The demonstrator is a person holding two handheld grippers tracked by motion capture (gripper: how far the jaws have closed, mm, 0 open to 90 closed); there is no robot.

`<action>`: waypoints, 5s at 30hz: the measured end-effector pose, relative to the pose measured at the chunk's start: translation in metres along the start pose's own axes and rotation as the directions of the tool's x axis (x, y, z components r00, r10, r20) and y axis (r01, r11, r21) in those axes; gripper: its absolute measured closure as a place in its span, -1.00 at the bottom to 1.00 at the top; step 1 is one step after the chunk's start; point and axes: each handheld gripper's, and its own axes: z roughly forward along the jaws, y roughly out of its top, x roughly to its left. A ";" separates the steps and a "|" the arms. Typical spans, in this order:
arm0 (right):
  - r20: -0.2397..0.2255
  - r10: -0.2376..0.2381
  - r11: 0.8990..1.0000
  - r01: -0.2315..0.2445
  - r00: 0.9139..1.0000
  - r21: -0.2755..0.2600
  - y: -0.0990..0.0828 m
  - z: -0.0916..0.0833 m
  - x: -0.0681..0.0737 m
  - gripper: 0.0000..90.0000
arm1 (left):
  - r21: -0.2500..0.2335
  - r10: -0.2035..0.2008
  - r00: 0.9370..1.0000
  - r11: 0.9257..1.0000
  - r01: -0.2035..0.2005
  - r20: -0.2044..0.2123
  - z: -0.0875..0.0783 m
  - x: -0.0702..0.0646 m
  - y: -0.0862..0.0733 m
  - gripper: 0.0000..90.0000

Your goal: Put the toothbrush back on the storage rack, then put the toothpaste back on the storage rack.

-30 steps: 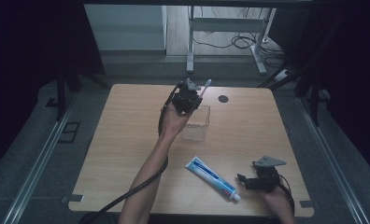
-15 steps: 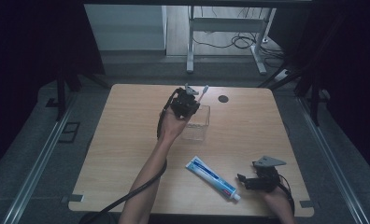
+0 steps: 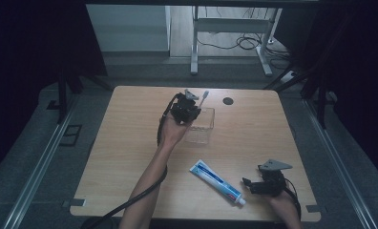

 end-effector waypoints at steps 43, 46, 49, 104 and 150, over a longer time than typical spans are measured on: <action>0.000 0.001 1.000 -0.001 1.000 0.001 0.000 0.000 0.000 -0.69 | 0.010 -0.002 0.999 1.000 0.002 0.035 0.007 -0.011 -0.019 0.32; 0.000 0.001 1.000 -0.001 1.000 0.000 0.000 0.000 0.000 -0.69 | -0.007 -0.009 0.999 1.000 0.009 0.034 0.001 -0.010 -0.017 0.17; 0.000 0.001 1.000 -0.001 1.000 0.000 0.000 0.000 0.000 -0.69 | -0.023 -0.026 0.998 0.999 0.028 0.051 -0.005 -0.007 -0.015 0.04; 0.000 0.002 1.000 -0.002 1.000 0.001 0.000 0.000 0.000 -0.69 | -0.059 -0.052 0.982 0.996 0.064 0.180 -0.068 -0.013 -0.051 -0.68; -0.002 0.004 1.000 -0.004 1.000 0.005 0.001 0.001 0.000 -0.72 | -0.071 -0.042 0.994 0.996 0.050 0.106 -0.094 -0.009 -0.132 -0.69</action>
